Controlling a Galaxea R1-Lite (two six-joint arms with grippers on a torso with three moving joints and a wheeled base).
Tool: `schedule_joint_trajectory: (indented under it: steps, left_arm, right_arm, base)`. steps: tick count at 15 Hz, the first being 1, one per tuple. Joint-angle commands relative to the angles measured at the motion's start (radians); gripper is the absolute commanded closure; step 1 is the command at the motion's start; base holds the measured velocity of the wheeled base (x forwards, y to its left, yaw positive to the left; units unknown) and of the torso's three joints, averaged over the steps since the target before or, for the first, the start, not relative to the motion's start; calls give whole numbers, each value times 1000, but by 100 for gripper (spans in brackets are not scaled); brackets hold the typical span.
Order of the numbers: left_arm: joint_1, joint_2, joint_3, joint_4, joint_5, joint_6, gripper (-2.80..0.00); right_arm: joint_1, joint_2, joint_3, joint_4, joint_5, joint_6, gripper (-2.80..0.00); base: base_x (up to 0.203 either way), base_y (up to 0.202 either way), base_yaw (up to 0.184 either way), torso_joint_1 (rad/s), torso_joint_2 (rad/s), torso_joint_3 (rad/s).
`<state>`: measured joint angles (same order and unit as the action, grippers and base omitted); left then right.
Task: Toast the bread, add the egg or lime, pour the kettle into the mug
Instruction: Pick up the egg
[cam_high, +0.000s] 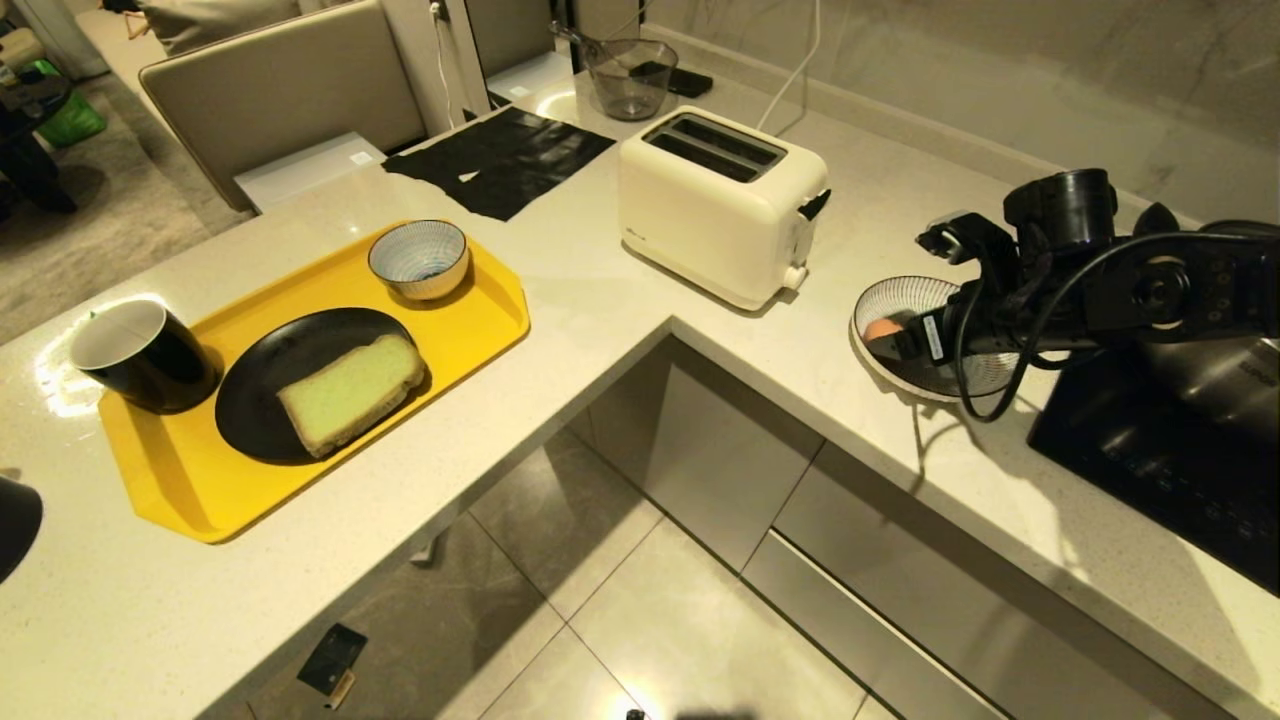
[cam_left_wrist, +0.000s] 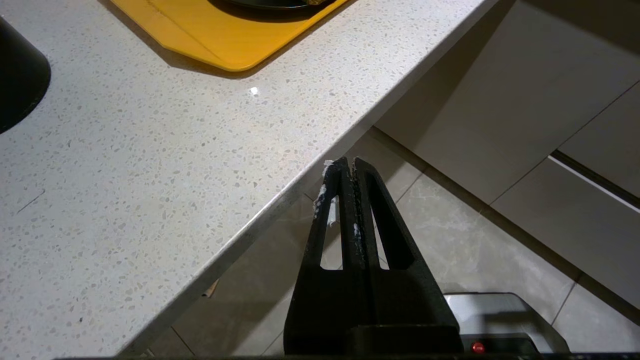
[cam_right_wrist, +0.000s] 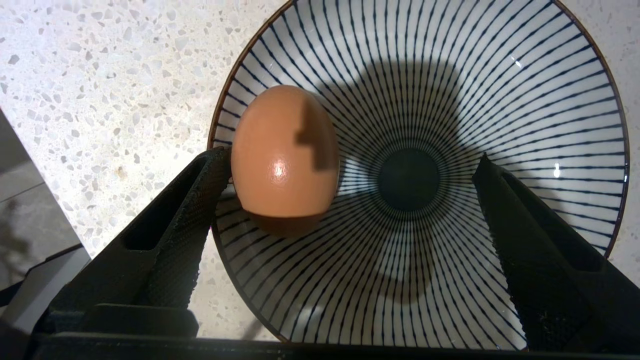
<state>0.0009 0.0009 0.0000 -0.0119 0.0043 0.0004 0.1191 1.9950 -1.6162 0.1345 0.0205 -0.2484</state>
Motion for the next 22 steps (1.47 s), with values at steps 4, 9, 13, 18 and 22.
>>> schedule_joint_trajectory:
  steps: [4,9,13,18,22]
  left_arm:
    - [1,1,0,0,0,0,0]
    - [1,1,0,0,0,0,0]
    - [1,1,0,0,0,0,0]
    - [2,1,0,0,0,0,0]
    - [1,1,0,0,0,0,0]
  right_arm:
    - [-1,21,-14,2,0,-2,-280]
    - [-13,28,-17,0,1,-2,-280]
    - [-13,34,-17,-33,4,-20,-280]
    - [-13,36,-22,-33,10,-22,-280]
    - [-12,38,-21,-33,12,-22,-280]
  base:
    - [0,0,0,0,0,0]
    - [0,0,0,0,0,0]
    - [0,0,0,0,0,0]
    - [0,0,0,0,0,0]
    - [0,0,0,0,0,0]
